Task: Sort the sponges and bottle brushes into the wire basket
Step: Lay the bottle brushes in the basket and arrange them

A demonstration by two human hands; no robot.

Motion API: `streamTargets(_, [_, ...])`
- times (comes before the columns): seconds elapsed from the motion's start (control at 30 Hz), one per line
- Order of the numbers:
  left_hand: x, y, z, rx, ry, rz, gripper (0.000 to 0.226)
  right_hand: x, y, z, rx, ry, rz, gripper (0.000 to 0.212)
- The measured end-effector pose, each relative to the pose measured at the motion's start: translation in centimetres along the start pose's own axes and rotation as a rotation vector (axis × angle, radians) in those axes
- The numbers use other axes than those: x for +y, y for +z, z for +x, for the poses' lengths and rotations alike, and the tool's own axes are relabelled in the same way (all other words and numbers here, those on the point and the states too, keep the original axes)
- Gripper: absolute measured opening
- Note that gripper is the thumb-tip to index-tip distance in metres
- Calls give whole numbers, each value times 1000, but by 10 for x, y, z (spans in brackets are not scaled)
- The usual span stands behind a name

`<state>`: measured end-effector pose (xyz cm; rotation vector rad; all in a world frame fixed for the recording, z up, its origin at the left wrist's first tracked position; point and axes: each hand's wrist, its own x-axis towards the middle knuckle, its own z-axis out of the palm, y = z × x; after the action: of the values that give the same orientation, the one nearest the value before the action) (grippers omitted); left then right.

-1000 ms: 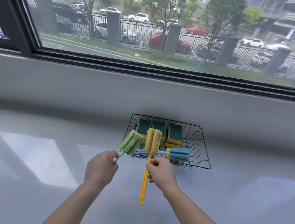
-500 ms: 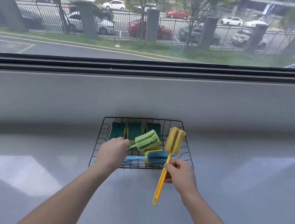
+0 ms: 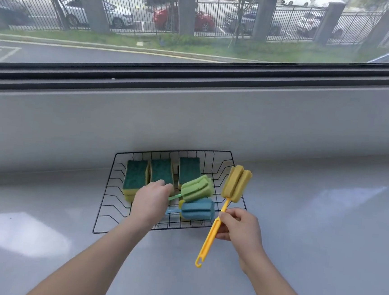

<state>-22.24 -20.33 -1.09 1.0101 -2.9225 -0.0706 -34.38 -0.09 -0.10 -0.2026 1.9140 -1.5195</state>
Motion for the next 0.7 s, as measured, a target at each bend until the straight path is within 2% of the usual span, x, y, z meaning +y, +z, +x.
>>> streamTargets(0.23, [-6, -19, -29, 53, -85, -168, 27, 2, 11, -11, 8, -11, 48, 14])
streamTargets(0.37, [2, -34, -56, 77, -44, -460, 18, -7, 27, -20, 42, -24, 156, 15])
streamTargets(0.47, [13, -47, -73, 5, 40, -600, 29, -18, 42, -29, 52, -38, 257, 18])
streamTargets(0.57, [17, -57, -88, 0, 133, -539, 36, -25, 56, -41, 45, -39, 335, 16])
streamTargets(0.7, [9, -64, -100, 158, 154, -383, 23, -31, 73, -57, -14, -18, 391, 11])
